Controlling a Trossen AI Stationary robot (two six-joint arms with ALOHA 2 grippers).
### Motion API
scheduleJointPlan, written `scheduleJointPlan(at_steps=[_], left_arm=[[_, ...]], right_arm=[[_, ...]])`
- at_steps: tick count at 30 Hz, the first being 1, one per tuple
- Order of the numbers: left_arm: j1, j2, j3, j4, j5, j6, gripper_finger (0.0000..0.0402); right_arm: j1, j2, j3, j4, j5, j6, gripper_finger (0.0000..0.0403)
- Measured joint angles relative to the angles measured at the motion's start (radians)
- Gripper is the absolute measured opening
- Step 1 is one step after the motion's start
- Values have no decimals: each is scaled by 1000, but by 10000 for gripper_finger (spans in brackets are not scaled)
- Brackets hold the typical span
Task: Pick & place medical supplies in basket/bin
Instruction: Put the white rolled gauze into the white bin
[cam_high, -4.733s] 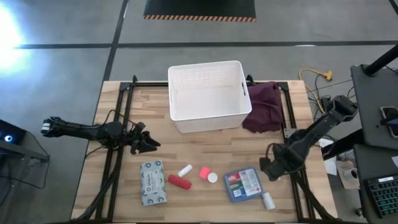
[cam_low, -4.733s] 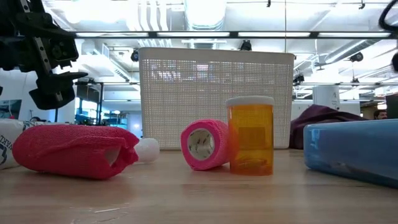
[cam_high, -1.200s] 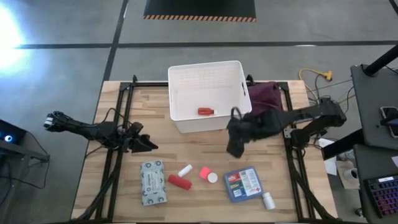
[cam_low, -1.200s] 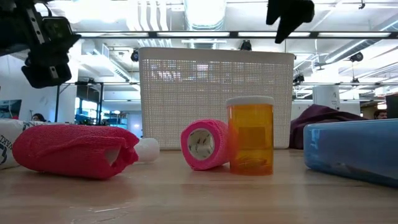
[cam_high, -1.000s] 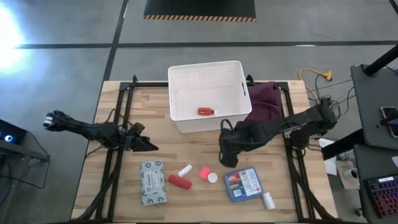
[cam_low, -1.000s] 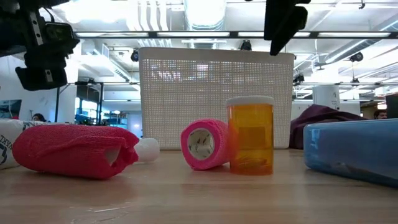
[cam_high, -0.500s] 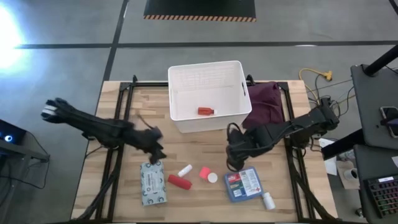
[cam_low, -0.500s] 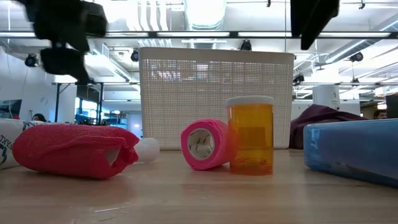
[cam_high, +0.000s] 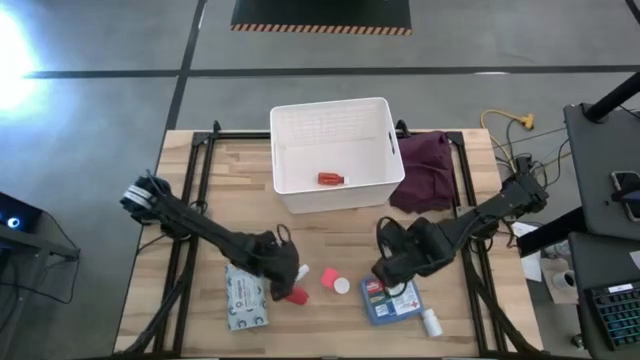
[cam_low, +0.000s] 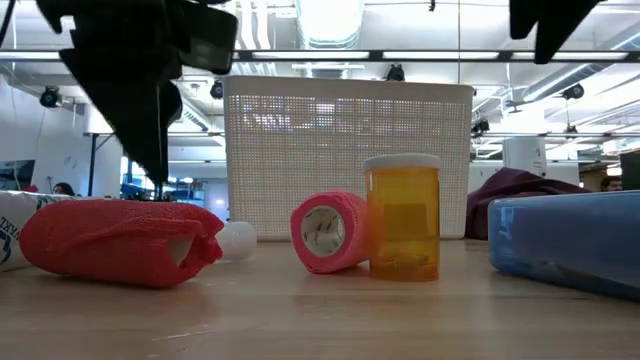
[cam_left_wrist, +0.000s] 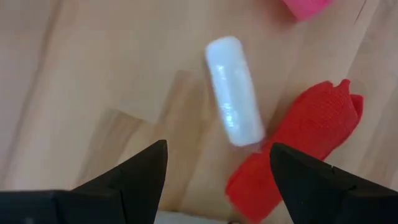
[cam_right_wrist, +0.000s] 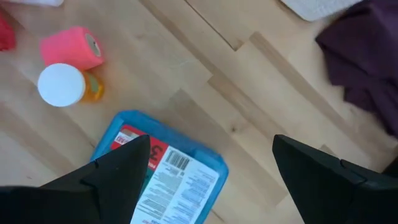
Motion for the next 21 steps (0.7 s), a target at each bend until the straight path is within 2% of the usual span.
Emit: scheduleJointPlan(at_steps=[8,16,21], left_arm=[[5,153,111,18,-53,-6,262],[47,251,162,19,-58,-89,262],[50,271,149,9,-11,-148,262]], right_arm=[[49,0,-2,-17,1,52,329],[62,0,-3,-35,1,-64,329],[62,0,-6,-50,25,-130,329]])
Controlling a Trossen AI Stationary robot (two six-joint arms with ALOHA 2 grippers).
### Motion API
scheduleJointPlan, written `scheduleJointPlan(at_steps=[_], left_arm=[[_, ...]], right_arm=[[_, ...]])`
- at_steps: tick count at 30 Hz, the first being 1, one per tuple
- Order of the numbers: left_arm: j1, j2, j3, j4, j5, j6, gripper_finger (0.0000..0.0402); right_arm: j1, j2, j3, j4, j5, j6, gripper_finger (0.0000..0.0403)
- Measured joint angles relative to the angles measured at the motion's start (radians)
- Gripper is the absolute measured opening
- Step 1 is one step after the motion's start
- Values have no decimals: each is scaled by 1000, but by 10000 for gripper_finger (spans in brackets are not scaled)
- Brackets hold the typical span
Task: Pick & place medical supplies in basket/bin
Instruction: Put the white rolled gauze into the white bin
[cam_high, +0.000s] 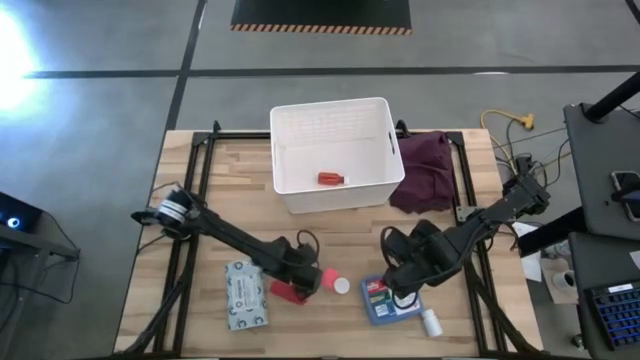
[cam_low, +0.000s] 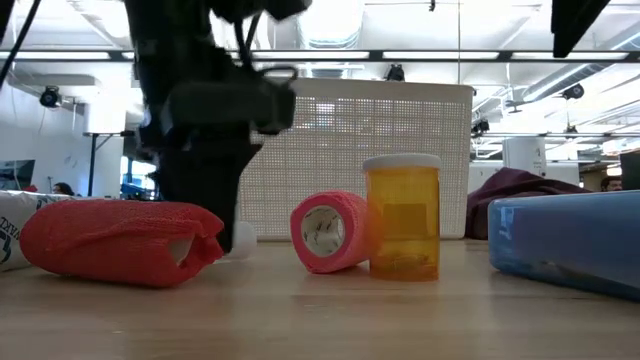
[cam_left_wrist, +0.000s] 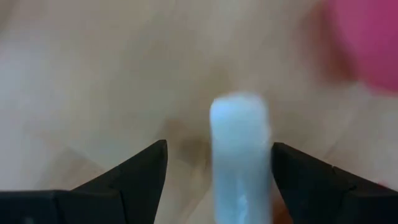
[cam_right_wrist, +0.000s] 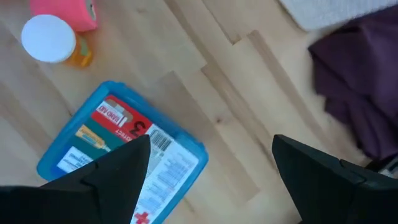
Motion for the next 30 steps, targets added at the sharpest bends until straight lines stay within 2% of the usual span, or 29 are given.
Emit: scheduleJointPlan(at_steps=[6,9,16,23,26,30], left_arm=[[-5,3,-19,-20,26,-20,259],[-5,3,-20,-36,30,-27,243],[-5,1,-22,-53,27,-32,157],[-8,-61,10,-133,43,-19,61],[-22,-151,48,-135,-14,-13,39],[-39,-284,108,-88,-157,47,40]], right_arm=[[0,0,-1,1,58,-51,329],[0,0,-7,0,77,-57,329],[0,-1,-35,1,93,-33,329],[41,-38,-41,-12,170,119,329],[75,-70,-41,-62,199,229,329],[114,-111,-50,-125,208,322,329]])
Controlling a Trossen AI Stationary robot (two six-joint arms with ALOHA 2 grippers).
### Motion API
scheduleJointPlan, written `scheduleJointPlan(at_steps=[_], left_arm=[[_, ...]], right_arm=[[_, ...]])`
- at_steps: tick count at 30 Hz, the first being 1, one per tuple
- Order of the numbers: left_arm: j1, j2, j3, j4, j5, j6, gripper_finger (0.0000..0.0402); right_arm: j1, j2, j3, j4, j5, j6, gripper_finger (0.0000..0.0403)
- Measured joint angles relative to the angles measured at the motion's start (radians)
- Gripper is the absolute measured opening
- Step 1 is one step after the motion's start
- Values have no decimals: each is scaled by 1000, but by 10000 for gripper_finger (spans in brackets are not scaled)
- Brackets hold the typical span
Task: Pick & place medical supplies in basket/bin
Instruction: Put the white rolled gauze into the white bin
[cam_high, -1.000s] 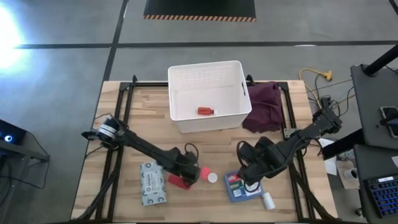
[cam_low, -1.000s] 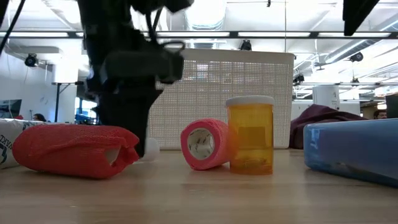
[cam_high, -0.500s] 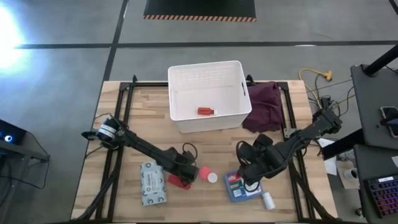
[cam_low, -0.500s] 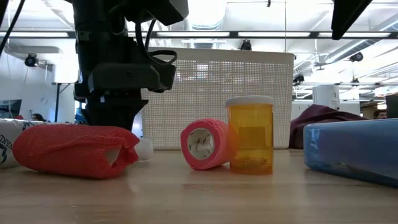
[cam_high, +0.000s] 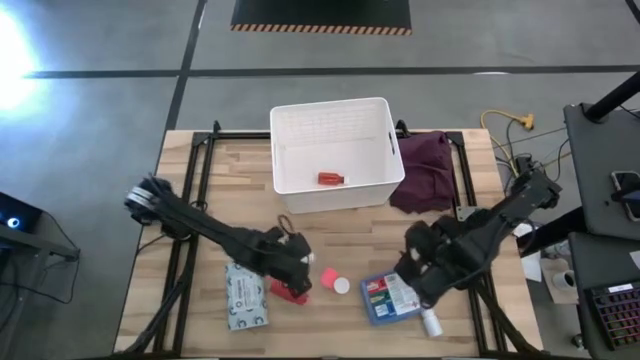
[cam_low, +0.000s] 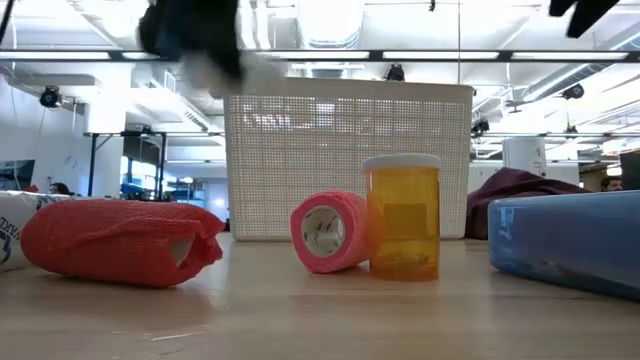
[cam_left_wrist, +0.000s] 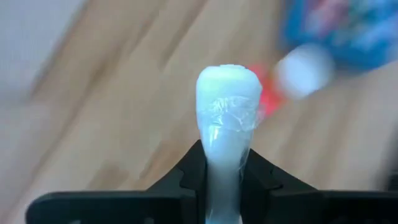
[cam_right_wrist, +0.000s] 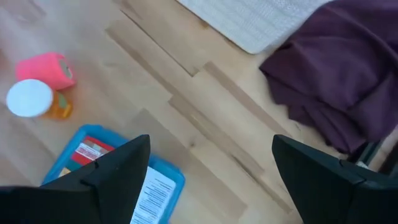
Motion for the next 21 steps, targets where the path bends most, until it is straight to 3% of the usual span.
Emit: scheduleJointPlan(at_steps=[7,11,14,17,21], left_arm=[[103,-176,79,201,-75,250,42],[291,-186,154,177,-60,402,42],[463,-157,200,182,38,498,44],[591,-114,229,182,74,558,65],[693,-56,261,168,79,586,128]], right_arm=[[61,-82,-30,-2,-23,62,329],[105,-119,-65,-4,-24,91,329],[125,-139,-103,-6,-27,97,329],[139,-155,-136,-3,-31,97,329],[154,-170,-172,-3,-35,95,329]])
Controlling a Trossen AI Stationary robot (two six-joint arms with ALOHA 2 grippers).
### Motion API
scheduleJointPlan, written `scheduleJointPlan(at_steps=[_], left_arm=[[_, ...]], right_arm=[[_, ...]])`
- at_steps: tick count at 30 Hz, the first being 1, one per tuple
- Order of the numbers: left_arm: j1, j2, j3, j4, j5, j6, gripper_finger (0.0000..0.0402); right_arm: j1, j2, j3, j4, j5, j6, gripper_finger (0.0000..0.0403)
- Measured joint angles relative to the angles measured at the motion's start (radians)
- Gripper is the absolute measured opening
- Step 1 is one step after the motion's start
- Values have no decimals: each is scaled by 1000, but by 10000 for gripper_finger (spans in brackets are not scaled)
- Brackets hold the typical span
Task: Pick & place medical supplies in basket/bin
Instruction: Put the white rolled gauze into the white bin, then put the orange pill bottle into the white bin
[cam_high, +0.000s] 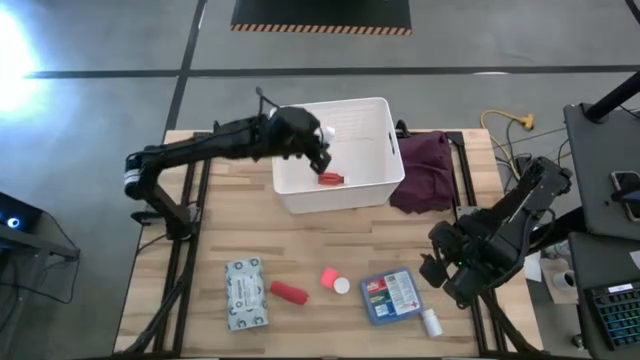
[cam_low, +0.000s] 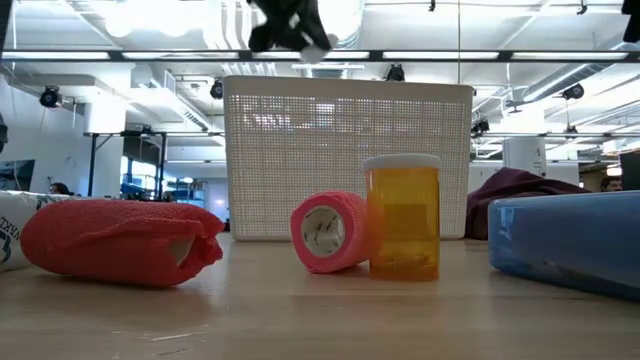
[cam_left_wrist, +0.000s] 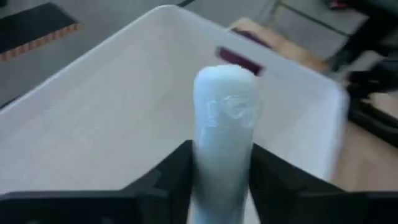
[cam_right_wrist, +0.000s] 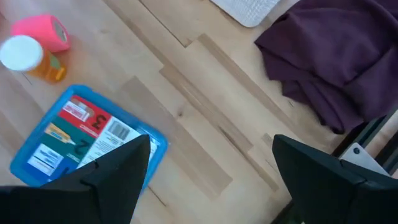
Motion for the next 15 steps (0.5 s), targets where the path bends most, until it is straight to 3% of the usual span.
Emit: scheduleJointPlan(at_steps=[8,11,15], left_arm=[[7,14,2,-69,1,-14,272],[-88,-32,2,-123,-2,14,288],[-297,-80,2,-166,4,20,284]], right_arm=[[7,-27,-30,25,0,-74,329],[7,-36,-44,123,0,-204,329],[-1,-23,-87,363,-8,-410,329]])
